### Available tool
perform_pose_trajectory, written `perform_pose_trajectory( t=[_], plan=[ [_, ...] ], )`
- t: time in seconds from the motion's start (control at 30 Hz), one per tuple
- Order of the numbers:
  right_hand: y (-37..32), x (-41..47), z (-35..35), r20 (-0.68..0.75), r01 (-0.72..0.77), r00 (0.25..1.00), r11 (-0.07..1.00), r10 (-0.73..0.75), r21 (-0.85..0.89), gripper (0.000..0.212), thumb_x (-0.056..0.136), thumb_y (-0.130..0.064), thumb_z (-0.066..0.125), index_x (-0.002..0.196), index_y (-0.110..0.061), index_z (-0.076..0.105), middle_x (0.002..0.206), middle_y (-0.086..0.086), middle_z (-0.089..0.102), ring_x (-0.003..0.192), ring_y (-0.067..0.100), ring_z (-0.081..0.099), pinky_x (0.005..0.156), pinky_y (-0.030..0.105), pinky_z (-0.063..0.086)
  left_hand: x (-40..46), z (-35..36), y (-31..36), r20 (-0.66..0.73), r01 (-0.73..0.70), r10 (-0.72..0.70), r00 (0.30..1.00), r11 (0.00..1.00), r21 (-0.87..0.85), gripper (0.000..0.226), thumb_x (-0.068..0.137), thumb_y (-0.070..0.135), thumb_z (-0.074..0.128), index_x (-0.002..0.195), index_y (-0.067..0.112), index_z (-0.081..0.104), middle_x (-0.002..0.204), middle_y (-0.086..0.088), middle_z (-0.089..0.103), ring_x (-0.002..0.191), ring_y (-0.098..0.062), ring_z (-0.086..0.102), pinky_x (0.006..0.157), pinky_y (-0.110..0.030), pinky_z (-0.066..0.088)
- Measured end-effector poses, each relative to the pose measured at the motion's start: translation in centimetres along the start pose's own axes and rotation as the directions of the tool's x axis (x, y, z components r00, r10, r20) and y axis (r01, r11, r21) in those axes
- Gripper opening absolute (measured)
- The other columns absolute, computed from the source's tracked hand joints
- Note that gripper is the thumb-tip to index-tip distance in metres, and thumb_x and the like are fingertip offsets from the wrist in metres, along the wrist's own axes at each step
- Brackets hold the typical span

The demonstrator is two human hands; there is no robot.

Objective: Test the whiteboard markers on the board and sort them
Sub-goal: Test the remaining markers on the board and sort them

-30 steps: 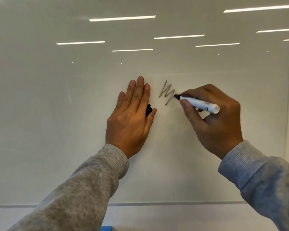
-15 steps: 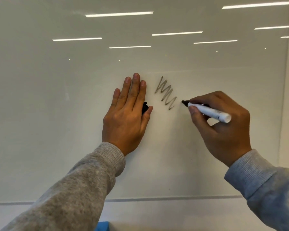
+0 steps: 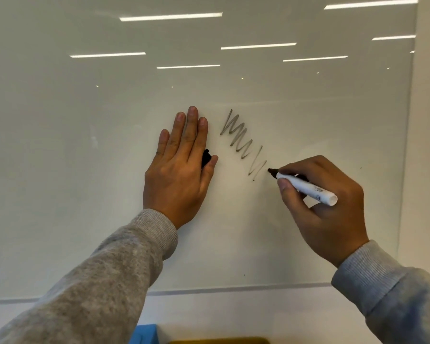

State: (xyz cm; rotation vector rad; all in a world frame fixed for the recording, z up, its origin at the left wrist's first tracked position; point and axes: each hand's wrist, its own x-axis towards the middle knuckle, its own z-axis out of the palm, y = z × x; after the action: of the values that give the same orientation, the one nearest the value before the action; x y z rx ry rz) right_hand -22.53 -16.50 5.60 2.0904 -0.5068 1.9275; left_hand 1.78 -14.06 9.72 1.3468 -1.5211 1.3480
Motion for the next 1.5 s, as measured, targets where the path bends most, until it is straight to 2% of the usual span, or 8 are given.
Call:
perform_pose_trajectory(
  t=[0.37, 0.73, 0.83, 0.97, 1.1, 1.23, 1.37, 1.5],
  plan=[
    [0.3, -1.9, -0.1, 0.123, 0.008, 0.992, 1.000, -0.006, -0.014, 0.020, 0.095, -0.025, 0.062, 0.103, -0.011, 0.073, 0.096, -0.003, 0.067, 0.082, 0.006, 0.059, 0.072, 0.010, 0.051, -0.1, 0.0, -0.2, 0.021, -0.008, 0.008, 1.000, 1.000, 0.014, 0.061, 0.108, 0.041, 0.025, 0.159, 0.010, 0.012, 0.167, -0.008, 0.006, 0.155, -0.022, 0.003, 0.125, -0.043, 0.016],
    [0.3, -3.4, -0.9, -0.008, -0.161, 0.987, 0.987, 0.161, 0.001, 0.013, 0.093, -0.022, 0.062, 0.095, -0.012, 0.071, 0.089, -0.006, 0.063, 0.081, 0.008, 0.060, 0.066, 0.009, 0.047, -0.2, -0.3, -0.3, 0.033, -0.018, 0.018, 0.999, 1.000, 0.001, 0.061, 0.108, 0.039, 0.030, 0.159, 0.009, 0.013, 0.167, -0.009, 0.007, 0.155, -0.023, 0.004, 0.125, -0.042, 0.014],
    [0.3, -4.7, -0.8, 0.145, -0.055, 0.987, 0.997, 0.062, -0.053, 0.016, 0.095, -0.023, 0.059, 0.098, -0.012, 0.071, 0.092, -0.004, 0.062, 0.079, 0.007, 0.058, 0.068, 0.018, 0.051, -0.2, -0.3, -0.4, 0.037, -0.018, 0.018, 0.999, 1.000, 0.002, 0.061, 0.109, 0.039, 0.028, 0.159, 0.009, 0.012, 0.167, -0.009, 0.007, 0.155, -0.023, 0.004, 0.125, -0.042, 0.014],
    [0.7, -5.1, -1.3, 0.068, -0.103, 0.992, 0.993, 0.107, -0.058, 0.013, 0.092, -0.019, 0.062, 0.097, -0.012, 0.072, 0.091, -0.002, 0.064, 0.077, 0.009, 0.059, 0.066, 0.020, 0.054, -0.2, -0.4, -0.3, 0.038, -0.011, 0.011, 0.999, 1.000, -0.016, 0.060, 0.109, 0.039, 0.028, 0.159, 0.010, 0.013, 0.167, -0.008, 0.007, 0.155, -0.022, 0.005, 0.125, -0.041, 0.014],
    [0.4, -6.1, -1.4, 0.232, -0.014, 0.972, 0.997, 0.032, -0.078, 0.024, 0.097, -0.028, 0.055, 0.100, -0.012, 0.073, 0.095, -0.003, 0.064, 0.079, 0.010, 0.060, 0.069, 0.018, 0.053, -0.3, -0.7, -0.5, 0.063, -0.010, 0.012, 0.998, 0.999, -0.035, 0.061, 0.108, 0.041, 0.026, 0.160, 0.012, 0.012, 0.168, -0.006, 0.006, 0.155, -0.020, 0.003, 0.125, -0.040, 0.014],
    [1.1, -5.6, -2.3, 0.104, -0.119, 0.986, 0.988, 0.130, -0.098, 0.016, 0.093, -0.021, 0.060, 0.097, -0.011, 0.072, 0.091, -0.003, 0.063, 0.076, 0.009, 0.057, 0.070, 0.008, 0.047, -0.5, -0.9, -0.3, 0.092, -0.013, 0.018, 0.996, 0.999, -0.051, 0.061, 0.108, 0.040, 0.027, 0.160, 0.012, 0.010, 0.168, -0.005, 0.003, 0.155, -0.020, 0.000, 0.126, -0.040, 0.012],
    [0.8, -6.9, -2.3, 0.301, -0.033, 0.951, 0.993, 0.066, -0.112, 0.024, 0.097, -0.030, 0.053, 0.097, -0.015, 0.072, 0.092, -0.005, 0.061, 0.075, 0.010, 0.060, 0.067, 0.015, 0.052, -1.3, -1.0, -0.1, 0.106, -0.016, 0.020, 0.994, 0.999, -0.045, 0.062, 0.108, 0.042, 0.025, 0.160, 0.012, 0.010, 0.168, -0.006, 0.002, 0.155, -0.021, 0.000, 0.125, -0.042, 0.014],
    [0.9, -4.5, -3.2, 0.119, -0.158, 0.980, 0.987, 0.162, -0.040, 0.009, 0.095, -0.017, 0.066, 0.091, -0.011, 0.072, 0.086, -0.002, 0.062, 0.074, 0.010, 0.059, 0.066, 0.006, 0.042, -3.0, -1.0, -0.3, 0.140, -0.050, 0.052, 0.989, 0.999, -0.021, 0.063, 0.107, 0.042, 0.025, 0.160, 0.011, 0.010, 0.168, -0.007, 0.002, 0.155, -0.023, 0.000, 0.124, -0.045, 0.018]
  ],
)
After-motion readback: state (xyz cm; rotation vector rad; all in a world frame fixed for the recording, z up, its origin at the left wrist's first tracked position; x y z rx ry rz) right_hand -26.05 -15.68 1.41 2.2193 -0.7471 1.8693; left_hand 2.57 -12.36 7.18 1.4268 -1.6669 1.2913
